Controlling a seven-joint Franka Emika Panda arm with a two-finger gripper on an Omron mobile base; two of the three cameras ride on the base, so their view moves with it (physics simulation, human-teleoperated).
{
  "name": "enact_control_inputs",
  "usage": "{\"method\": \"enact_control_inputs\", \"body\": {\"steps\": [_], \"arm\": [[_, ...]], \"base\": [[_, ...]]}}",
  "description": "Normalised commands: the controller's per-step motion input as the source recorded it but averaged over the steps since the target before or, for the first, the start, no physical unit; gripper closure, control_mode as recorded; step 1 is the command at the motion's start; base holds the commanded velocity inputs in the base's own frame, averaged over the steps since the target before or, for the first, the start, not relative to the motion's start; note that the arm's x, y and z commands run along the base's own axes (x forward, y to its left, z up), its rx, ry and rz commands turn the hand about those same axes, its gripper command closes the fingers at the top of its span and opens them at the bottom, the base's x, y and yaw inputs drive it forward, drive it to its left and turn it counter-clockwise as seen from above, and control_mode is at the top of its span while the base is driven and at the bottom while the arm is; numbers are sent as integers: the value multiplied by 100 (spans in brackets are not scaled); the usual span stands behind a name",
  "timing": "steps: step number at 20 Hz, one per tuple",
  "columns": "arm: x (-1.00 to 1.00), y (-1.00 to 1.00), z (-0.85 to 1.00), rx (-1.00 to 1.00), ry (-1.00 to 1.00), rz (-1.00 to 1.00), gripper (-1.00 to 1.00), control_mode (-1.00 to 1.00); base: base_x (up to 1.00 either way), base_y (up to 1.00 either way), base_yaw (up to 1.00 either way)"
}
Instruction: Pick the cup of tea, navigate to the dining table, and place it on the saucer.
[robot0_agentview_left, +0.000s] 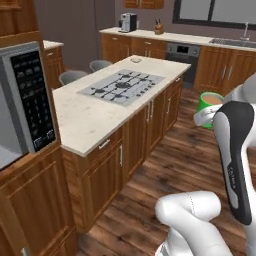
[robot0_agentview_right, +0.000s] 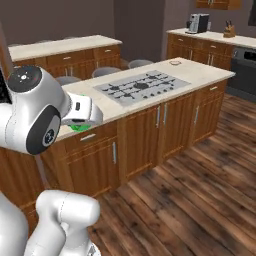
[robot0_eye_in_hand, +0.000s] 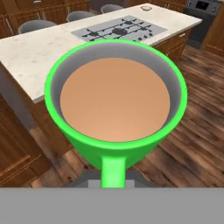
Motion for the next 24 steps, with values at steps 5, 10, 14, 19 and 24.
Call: {"method": "enact_control_inputs", "body": {"steps": [5,10,14,19,24], "arm": [[0,0,0,0,0,0,100,100],[0,0,0,0,0,0,100,100],[0,0,0,0,0,0,100,100],[0,0,0,0,0,0,100,100],[0,0,0,0,0,0,100,100]], "base": [[100,0,-39],[100,0,-25],[100,-11,-11],[100,-61,-2],[100,-71,20]]}}
